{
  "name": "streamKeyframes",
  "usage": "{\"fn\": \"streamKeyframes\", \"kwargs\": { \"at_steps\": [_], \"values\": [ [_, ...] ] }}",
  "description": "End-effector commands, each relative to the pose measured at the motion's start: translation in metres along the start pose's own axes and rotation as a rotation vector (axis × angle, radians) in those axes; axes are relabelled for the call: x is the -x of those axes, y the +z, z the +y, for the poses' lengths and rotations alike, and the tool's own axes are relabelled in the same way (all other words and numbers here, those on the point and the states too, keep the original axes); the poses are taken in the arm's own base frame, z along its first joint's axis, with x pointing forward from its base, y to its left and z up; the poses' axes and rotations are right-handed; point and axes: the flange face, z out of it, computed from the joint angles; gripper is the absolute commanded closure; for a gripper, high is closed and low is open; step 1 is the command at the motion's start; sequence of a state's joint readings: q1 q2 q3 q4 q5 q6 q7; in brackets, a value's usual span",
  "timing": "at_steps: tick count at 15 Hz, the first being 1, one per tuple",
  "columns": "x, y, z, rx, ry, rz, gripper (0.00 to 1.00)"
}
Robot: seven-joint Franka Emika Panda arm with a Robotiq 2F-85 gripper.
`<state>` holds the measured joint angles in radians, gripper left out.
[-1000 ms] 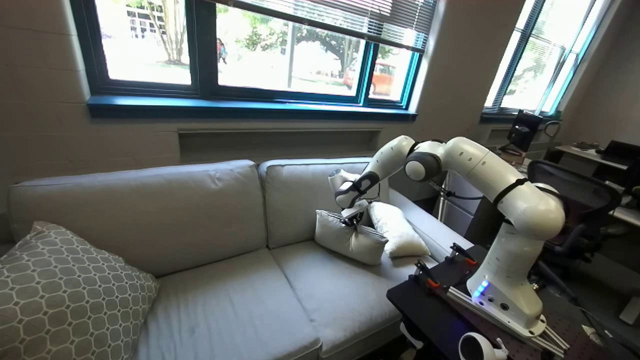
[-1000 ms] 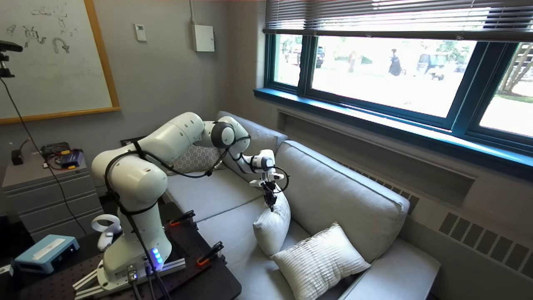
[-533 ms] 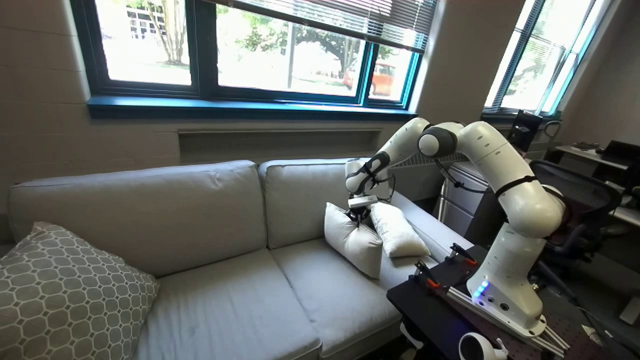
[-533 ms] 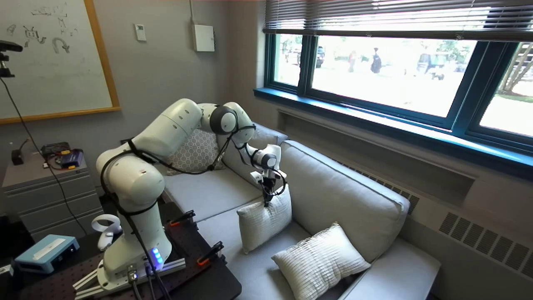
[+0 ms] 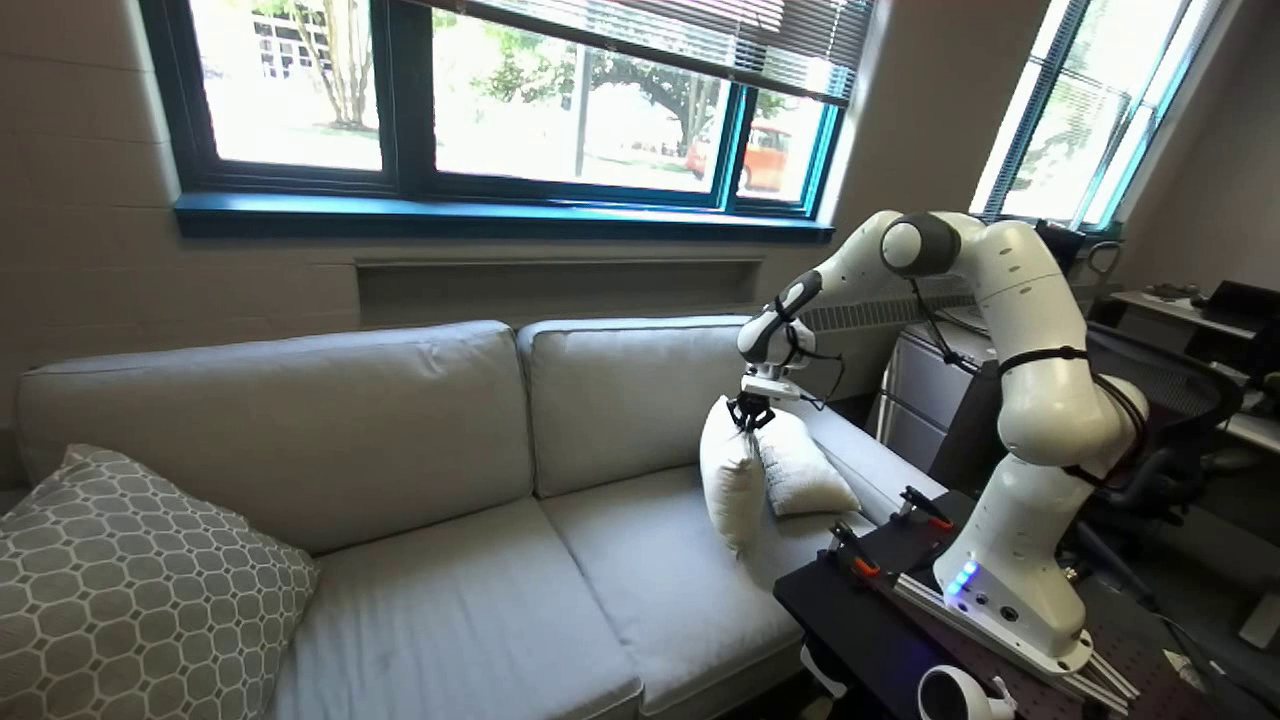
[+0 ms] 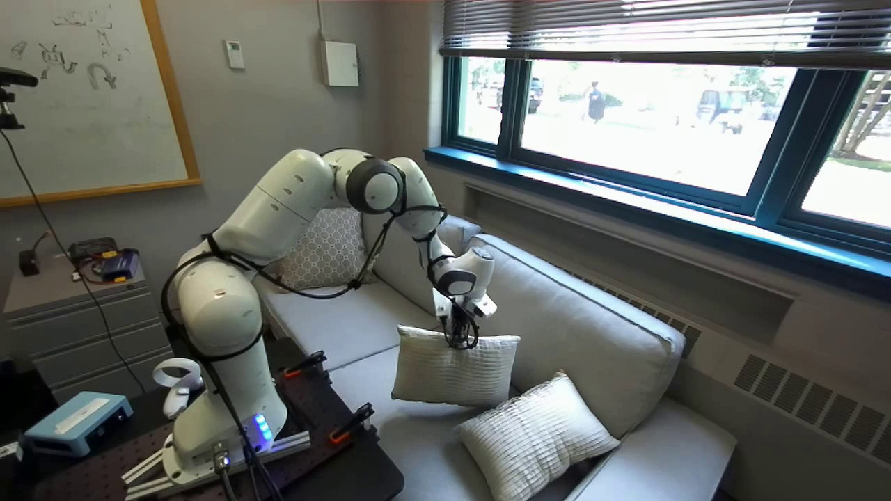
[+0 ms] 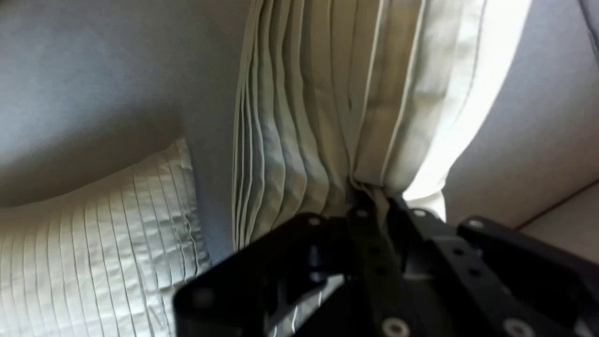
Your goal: Place the striped pillows against the right armrest
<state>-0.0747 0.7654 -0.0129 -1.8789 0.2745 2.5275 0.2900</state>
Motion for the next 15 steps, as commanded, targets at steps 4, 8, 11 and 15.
{"fn": "streamKeyframes", "kwargs": {
  "at_steps": [4, 8, 11, 15],
  "values": [
    [-0.040, -0.014, 0.060, -0.080, -0.181, 0.029, 0.96],
    [-0.069, -0.012, 0.103, -0.091, -0.207, 0.031, 0.96],
    [-0.091, -0.011, 0.136, -0.103, -0.221, 0.040, 0.96],
    [-0.120, -0.013, 0.182, -0.021, -0.190, 0.077, 0.96]
  ]
}}
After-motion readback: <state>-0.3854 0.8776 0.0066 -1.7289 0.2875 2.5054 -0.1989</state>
